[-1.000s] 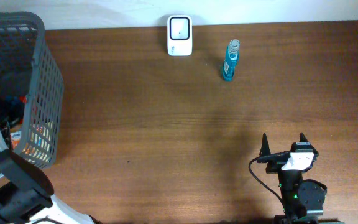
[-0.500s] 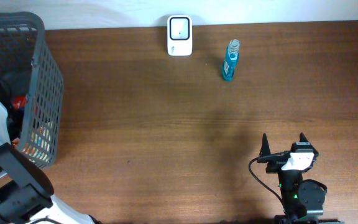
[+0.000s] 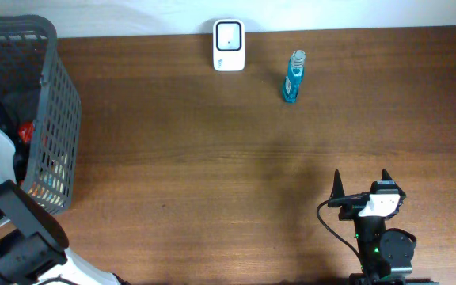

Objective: Scan the item barcode

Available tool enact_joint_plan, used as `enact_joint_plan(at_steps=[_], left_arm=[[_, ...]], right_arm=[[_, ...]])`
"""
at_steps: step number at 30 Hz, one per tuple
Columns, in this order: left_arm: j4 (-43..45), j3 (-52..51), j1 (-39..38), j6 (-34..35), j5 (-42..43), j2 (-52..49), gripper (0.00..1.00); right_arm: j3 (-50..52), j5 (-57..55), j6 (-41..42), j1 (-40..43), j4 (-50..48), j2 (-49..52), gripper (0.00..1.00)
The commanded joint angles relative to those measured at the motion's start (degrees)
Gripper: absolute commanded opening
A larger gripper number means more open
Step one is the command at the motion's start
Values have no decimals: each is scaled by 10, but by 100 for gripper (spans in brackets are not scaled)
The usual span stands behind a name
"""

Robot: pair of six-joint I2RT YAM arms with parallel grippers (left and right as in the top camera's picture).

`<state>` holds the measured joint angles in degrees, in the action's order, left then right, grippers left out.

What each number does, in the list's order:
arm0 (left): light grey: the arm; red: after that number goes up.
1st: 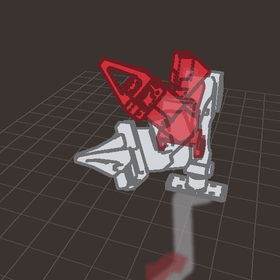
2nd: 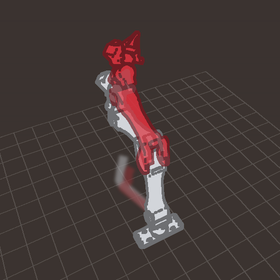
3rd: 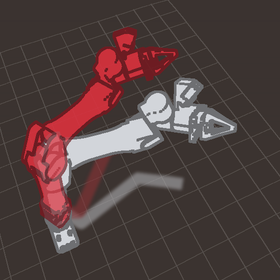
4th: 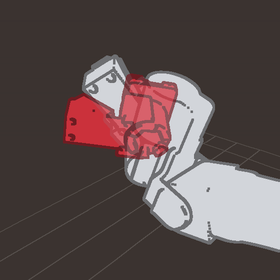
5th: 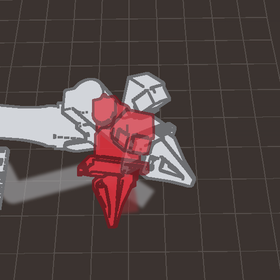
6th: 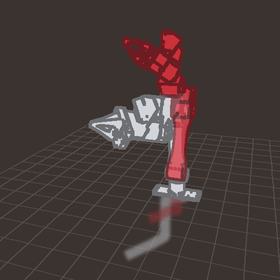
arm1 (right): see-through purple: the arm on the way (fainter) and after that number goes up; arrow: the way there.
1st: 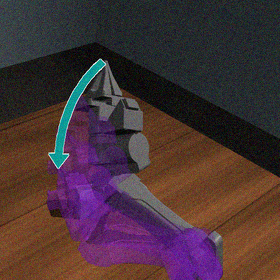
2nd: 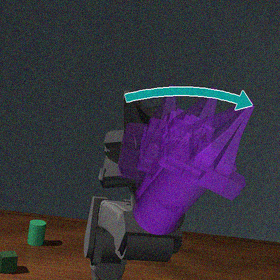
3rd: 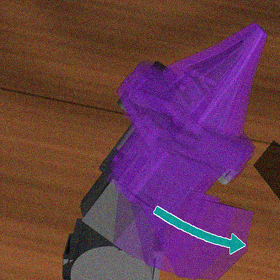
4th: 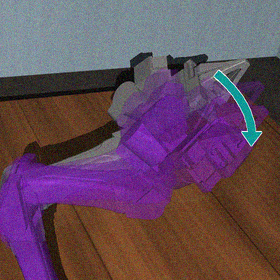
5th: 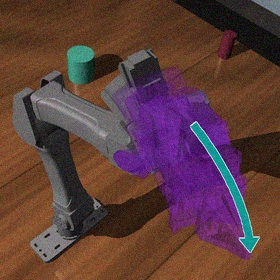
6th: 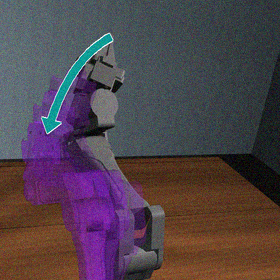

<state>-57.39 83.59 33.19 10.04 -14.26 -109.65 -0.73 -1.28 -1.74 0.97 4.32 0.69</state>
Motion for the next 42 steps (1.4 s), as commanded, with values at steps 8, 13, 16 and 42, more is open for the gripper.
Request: enact_joint_plan(at_steps=[8, 13, 16, 42], left_arm=[[-1, 13, 3, -7, 25, -14, 21], [-36, 82, 3, -7, 68, -14, 6], [-70, 138, 3, -7, 71, -14, 6], [-197, 655, -72, 49, 599, -14, 0]], right_arm=[[4, -7, 0, 3, 3, -3, 98], [4, -7, 0, 3, 2, -3, 99], [4, -7, 0, 3, 2, -3, 99], [4, -7, 0, 3, 2, -3, 99]])
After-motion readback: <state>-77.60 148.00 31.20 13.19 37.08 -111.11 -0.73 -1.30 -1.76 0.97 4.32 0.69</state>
